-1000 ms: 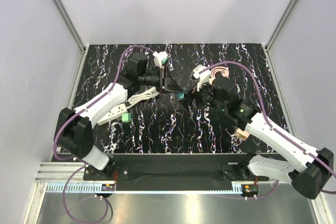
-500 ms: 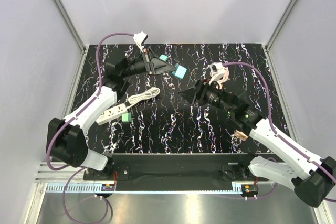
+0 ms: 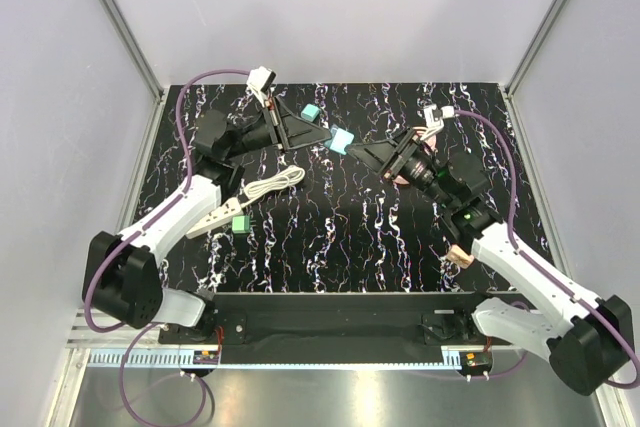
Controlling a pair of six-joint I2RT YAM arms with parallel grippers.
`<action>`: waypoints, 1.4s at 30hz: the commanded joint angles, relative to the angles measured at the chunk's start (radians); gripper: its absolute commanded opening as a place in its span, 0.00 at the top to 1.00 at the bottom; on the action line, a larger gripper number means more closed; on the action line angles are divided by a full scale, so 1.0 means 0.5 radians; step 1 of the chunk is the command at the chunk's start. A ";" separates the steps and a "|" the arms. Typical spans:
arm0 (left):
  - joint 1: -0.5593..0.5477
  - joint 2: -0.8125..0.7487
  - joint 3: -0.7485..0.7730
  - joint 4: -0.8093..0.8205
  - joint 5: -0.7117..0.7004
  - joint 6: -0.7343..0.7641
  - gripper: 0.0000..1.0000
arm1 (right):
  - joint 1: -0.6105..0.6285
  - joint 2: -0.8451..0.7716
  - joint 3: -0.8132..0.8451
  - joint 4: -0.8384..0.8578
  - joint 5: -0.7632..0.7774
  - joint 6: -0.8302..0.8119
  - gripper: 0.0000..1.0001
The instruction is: Insert the plug
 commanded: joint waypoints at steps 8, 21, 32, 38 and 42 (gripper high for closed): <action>-0.077 -0.066 -0.085 0.245 -0.036 -0.036 1.00 | -0.009 0.175 -0.056 0.681 -0.174 0.348 0.72; 0.018 -0.216 0.390 -1.809 -0.642 1.410 0.01 | -0.138 -0.073 0.139 -0.526 0.108 0.029 1.00; 0.018 -0.234 0.446 -2.566 -1.493 1.882 0.01 | -0.435 0.613 1.014 -2.128 0.780 -0.686 1.00; -0.001 -0.283 0.298 -2.572 -1.527 1.974 0.01 | -0.509 1.135 1.480 -2.521 0.869 -0.907 1.00; -0.031 -0.323 0.261 -2.575 -1.576 1.989 0.01 | -0.540 1.456 1.732 -2.714 0.973 -1.014 1.00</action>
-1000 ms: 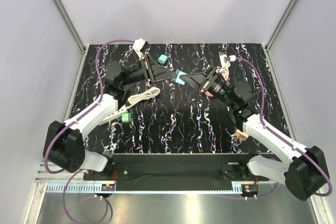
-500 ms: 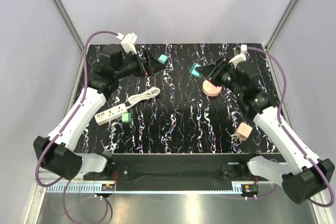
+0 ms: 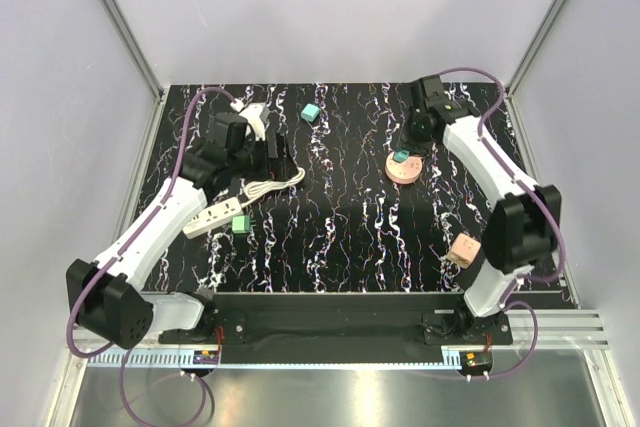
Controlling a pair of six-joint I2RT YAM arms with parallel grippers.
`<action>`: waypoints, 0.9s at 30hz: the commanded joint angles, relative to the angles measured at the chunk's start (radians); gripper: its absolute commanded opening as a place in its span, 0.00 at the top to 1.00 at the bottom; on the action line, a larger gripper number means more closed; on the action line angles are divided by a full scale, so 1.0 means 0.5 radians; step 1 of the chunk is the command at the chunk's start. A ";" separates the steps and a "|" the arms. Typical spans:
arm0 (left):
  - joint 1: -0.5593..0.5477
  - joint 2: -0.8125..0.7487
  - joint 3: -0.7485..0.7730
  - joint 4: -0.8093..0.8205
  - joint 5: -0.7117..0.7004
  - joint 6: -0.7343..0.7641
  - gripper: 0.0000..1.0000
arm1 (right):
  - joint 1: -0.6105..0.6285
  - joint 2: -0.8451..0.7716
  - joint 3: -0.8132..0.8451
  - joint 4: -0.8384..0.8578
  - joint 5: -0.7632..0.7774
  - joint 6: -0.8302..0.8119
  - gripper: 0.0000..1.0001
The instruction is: Insert the plug
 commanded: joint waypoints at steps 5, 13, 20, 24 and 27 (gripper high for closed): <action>-0.028 -0.136 0.013 0.050 -0.038 0.067 0.01 | -0.032 0.466 0.593 -0.440 0.132 -0.319 1.00; -0.035 -0.155 -0.006 0.068 -0.037 0.049 0.01 | -0.062 0.758 0.814 -0.453 0.016 -0.427 1.00; -0.035 -0.143 -0.003 0.068 -0.031 0.049 0.01 | -0.090 0.948 0.983 -0.548 -0.061 -0.488 1.00; -0.032 -0.133 -0.003 0.068 -0.025 0.046 0.01 | -0.099 0.988 0.992 -0.548 -0.076 -0.510 1.00; -0.032 -0.127 0.000 0.068 -0.019 0.040 0.01 | -0.112 1.013 1.017 -0.563 -0.092 -0.485 1.00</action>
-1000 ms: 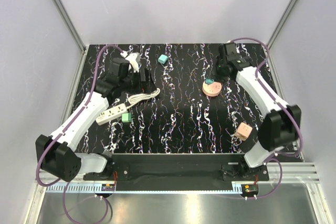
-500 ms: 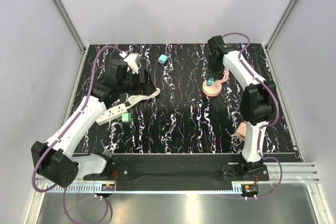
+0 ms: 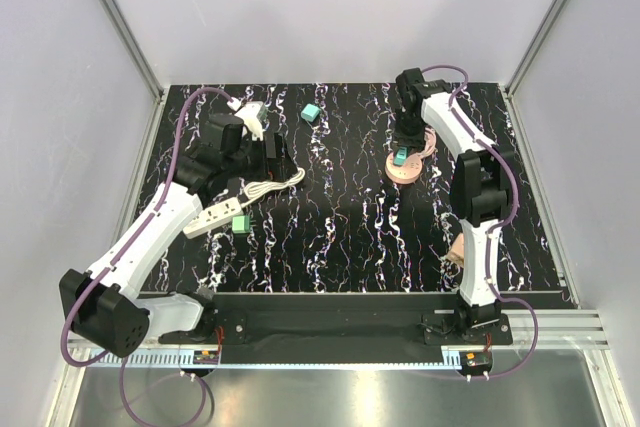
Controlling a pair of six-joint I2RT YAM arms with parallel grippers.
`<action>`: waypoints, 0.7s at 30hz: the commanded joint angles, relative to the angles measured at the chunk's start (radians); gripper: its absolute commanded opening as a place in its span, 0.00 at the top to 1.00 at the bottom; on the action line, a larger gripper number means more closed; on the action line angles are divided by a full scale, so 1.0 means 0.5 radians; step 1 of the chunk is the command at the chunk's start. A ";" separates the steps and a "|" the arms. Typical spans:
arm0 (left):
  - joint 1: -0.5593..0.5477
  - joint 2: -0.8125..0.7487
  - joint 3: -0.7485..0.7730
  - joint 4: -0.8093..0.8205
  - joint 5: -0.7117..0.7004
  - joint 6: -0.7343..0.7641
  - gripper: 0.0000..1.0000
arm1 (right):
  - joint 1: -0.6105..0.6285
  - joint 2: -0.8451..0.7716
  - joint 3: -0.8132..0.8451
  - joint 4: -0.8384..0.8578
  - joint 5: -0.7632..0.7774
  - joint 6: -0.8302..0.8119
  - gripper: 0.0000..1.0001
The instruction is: Insert the plug
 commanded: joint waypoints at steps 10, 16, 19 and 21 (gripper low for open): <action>-0.003 -0.033 0.004 0.083 -0.018 0.008 0.01 | -0.041 0.099 0.175 -0.097 -0.027 0.032 1.00; -0.003 -0.036 0.004 0.083 -0.021 0.004 0.01 | -0.048 0.139 0.205 -0.106 -0.045 0.050 1.00; -0.003 -0.043 0.001 0.080 -0.034 0.004 0.01 | -0.054 0.161 0.230 -0.115 -0.048 0.059 1.00; -0.003 -0.046 0.004 0.083 -0.034 0.011 0.01 | -0.054 0.170 0.245 -0.118 -0.045 0.062 1.00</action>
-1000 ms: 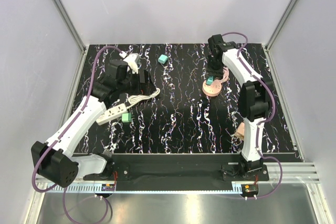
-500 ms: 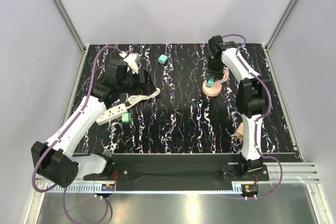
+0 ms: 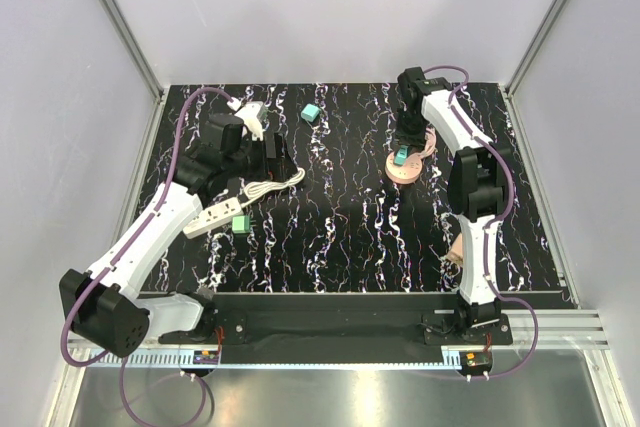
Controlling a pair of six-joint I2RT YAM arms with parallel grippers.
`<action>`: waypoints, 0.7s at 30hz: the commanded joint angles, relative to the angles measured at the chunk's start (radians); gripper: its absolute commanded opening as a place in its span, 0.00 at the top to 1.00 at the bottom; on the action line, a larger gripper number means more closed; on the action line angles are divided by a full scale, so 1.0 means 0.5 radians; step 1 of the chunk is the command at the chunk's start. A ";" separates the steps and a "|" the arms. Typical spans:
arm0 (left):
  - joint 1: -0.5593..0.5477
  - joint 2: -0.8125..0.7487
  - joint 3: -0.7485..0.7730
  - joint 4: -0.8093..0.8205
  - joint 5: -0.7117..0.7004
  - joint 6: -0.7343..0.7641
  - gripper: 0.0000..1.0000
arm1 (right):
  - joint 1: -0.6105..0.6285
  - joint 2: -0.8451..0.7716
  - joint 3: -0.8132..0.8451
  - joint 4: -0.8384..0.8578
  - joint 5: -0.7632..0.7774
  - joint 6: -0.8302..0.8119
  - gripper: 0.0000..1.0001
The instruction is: Insert the plug
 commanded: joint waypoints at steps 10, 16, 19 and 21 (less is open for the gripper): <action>0.000 -0.055 0.007 0.083 -0.026 0.005 0.01 | -0.012 0.091 0.155 -0.071 0.041 0.102 1.00; 0.000 -0.064 0.004 0.083 -0.035 0.011 0.01 | -0.012 0.125 0.238 -0.065 0.072 0.108 1.00; 0.000 -0.070 0.004 0.080 -0.041 0.014 0.01 | -0.012 0.109 0.268 -0.068 0.069 0.111 1.00; 0.000 -0.073 0.001 0.080 -0.041 0.014 0.01 | -0.012 0.094 0.290 -0.089 0.066 0.108 1.00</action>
